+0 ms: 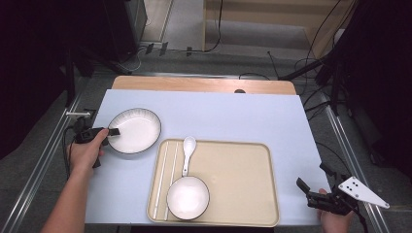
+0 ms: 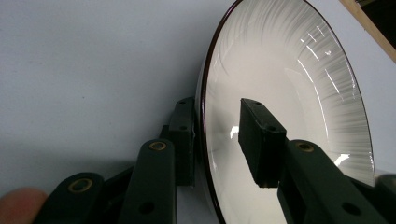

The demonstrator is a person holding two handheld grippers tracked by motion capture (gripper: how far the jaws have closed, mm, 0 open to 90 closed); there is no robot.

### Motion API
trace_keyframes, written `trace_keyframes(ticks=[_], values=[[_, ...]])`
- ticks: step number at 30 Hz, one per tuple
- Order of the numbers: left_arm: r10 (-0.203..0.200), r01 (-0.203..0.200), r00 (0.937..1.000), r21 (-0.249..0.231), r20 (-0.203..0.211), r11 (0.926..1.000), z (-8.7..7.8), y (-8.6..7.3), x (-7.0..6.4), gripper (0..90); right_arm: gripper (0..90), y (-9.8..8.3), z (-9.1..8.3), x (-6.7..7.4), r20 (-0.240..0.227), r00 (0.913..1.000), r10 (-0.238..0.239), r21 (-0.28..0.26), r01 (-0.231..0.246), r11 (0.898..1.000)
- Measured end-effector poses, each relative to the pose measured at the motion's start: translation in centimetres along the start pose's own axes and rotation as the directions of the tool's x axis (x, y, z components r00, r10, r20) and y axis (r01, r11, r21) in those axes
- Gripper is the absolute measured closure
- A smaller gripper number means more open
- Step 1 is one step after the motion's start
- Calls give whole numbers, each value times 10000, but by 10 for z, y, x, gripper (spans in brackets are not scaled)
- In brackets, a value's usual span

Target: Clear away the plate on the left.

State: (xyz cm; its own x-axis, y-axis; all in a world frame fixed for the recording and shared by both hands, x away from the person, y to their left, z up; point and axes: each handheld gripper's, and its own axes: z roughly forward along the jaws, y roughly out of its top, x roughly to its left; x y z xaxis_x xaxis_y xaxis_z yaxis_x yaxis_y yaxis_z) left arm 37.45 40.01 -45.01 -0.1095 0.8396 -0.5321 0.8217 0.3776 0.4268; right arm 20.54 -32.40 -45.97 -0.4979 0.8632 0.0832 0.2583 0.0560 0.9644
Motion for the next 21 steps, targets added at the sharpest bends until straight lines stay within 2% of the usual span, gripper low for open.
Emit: trace_keyframes(ticks=[2, 4, 5, 8, 11, 15, 21], values=[[267, -269, 9990, -40, -351, 9996, 0, -1, -2, 717, 2, 0, 0, -1, 22, 10000, 21, -2, -21, 10000], [286, -289, 9987, -63, -425, 9996, 0, -1, -4, 749, 2, 0, 0, -2, 49, 10000, 13, -5, -13, 10000], [254, -256, 9990, -68, -374, 9996, 0, -1, -3, 759, 2, 0, -1, -2, 57, 10000, -23, 4, 23, 10000], [-251, 243, 9990, 220, 372, 9995, 1, -1, 1, 805, 2, -1, 0, -3, 53, 10000, 17, 27, -17, 10000], [-457, 458, 9964, 7, 715, 9990, 0, -1, 2, 841, 2, -1, 0, -3, 78, 10000, 18, -18, -18, 10000], [-523, 538, 9950, -156, 850, 9984, -1, 0, 1, 858, 2, 0, -2, -2, 171, 9999, -27, -69, 28, 10000], [-531, 544, 9949, -130, 854, 9984, -2, 1, 5, 860, 2, -1, -5, -3, 215, 9998, 3, -165, 0, 9999]])
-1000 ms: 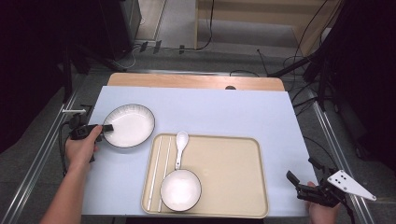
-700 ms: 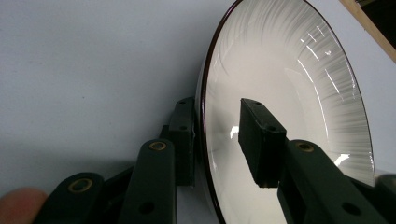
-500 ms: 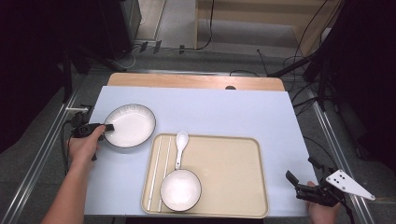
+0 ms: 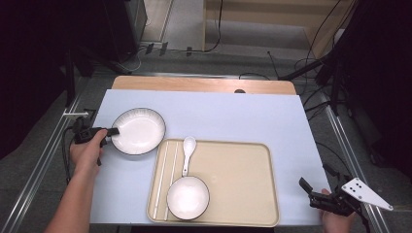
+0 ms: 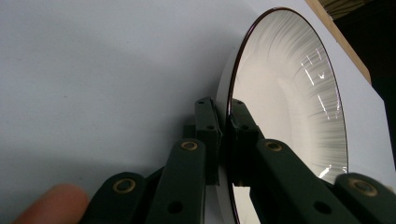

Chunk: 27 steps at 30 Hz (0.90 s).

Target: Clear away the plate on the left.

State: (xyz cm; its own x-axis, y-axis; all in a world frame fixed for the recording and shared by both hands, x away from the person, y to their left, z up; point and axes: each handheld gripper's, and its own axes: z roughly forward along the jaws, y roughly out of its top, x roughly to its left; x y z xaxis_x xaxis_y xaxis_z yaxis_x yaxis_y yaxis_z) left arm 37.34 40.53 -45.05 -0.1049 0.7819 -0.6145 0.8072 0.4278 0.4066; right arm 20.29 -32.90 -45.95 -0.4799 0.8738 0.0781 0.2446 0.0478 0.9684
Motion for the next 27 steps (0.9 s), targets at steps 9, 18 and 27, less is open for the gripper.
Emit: trace_keyframes(ticks=[9, 18, 27], values=[[336, -326, 9993, -617, 143, 9976, -16, 3, -4, 860, 2, 0, 0, -1, 2, 10000, 43, -113, -43, 9999], [900, -859, 9950, -878, 441, 9924, -25, 2, -14, 860, 2, 0, -1, -1, -1, 10000, 99, -129, -99, 9999], [1706, -1625, 9829, -1104, 687, 9805, -34, 2, -38, 860, 2, 0, -1, -1, 0, 10000, 61, -101, -61, 9999]])
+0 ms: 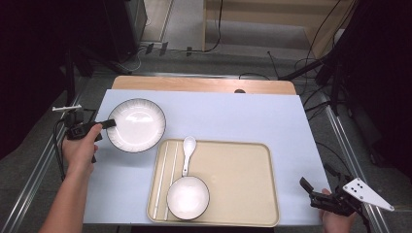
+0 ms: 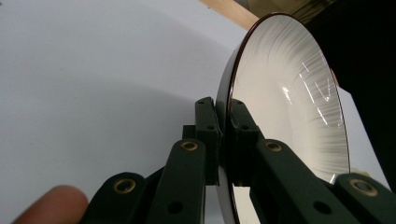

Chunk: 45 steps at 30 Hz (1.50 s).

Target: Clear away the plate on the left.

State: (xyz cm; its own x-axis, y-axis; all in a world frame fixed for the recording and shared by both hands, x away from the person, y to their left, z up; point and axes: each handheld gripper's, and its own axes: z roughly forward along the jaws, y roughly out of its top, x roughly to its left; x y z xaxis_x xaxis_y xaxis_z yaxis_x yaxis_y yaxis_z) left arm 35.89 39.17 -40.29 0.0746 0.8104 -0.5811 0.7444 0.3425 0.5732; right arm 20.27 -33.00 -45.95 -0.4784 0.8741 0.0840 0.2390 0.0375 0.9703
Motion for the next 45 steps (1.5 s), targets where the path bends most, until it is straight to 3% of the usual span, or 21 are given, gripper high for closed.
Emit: trace_keyframes(ticks=[14, 26, 39, 45], values=[[546, -558, 9966, 190, 615, 9983, 12, -6, -29, 859, 2, 0, 0, -1, 20, 10000, 6, 5, -6, 10000], [1010, -1060, 9880, 372, 1172, 9937, 27, -10, -63, 858, 2, -1, 0, -1, -16, 10000, 25, 7, -25, 10000], [1432, -1596, 9732, 797, 1801, 9840, 56, -22, -104, 858, 2, -1, 1, -1, -48, 10000, 35, 6, -35, 10000], [1697, -1936, 9648, 1062, 2009, 9753, 72, -31, -123, 857, 2, -1, 0, -1, -62, 10000, 30, -2, -30, 10000]])
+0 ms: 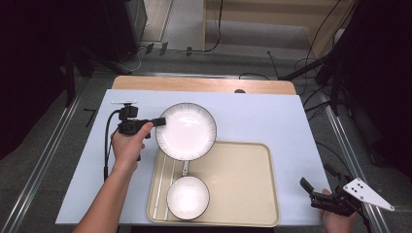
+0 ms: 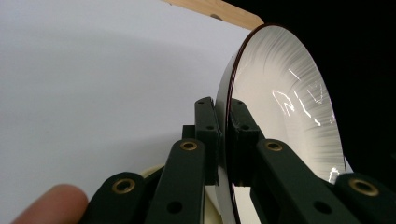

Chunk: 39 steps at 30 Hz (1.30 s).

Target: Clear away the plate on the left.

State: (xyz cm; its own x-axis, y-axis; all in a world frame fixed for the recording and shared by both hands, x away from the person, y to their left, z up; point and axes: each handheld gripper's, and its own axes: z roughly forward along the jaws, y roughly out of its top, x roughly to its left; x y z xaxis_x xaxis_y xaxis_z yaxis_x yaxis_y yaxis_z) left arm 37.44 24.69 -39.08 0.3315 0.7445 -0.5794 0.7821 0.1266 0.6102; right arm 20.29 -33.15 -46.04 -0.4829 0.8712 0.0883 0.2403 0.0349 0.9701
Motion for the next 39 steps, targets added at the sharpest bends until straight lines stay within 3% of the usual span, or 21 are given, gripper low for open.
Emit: trace_keyframes(ticks=[20, 26, 39], values=[[652, -723, 9950, 954, 759, 9928, 55, -18, -45, 855, 2, 0, -1, 0, -8, 10000, 39, -78, -39, 10000], [868, -990, 9915, 1294, 971, 9866, 69, -24, -55, 854, 2, 0, -1, -1, -3, 10000, 39, -78, -39, 10000], [1170, -1448, 9839, 2197, 1348, 9648, 95, -36, -63, 852, 2, 1, -1, 0, -53, 10000, 33, -91, -34, 10000]])
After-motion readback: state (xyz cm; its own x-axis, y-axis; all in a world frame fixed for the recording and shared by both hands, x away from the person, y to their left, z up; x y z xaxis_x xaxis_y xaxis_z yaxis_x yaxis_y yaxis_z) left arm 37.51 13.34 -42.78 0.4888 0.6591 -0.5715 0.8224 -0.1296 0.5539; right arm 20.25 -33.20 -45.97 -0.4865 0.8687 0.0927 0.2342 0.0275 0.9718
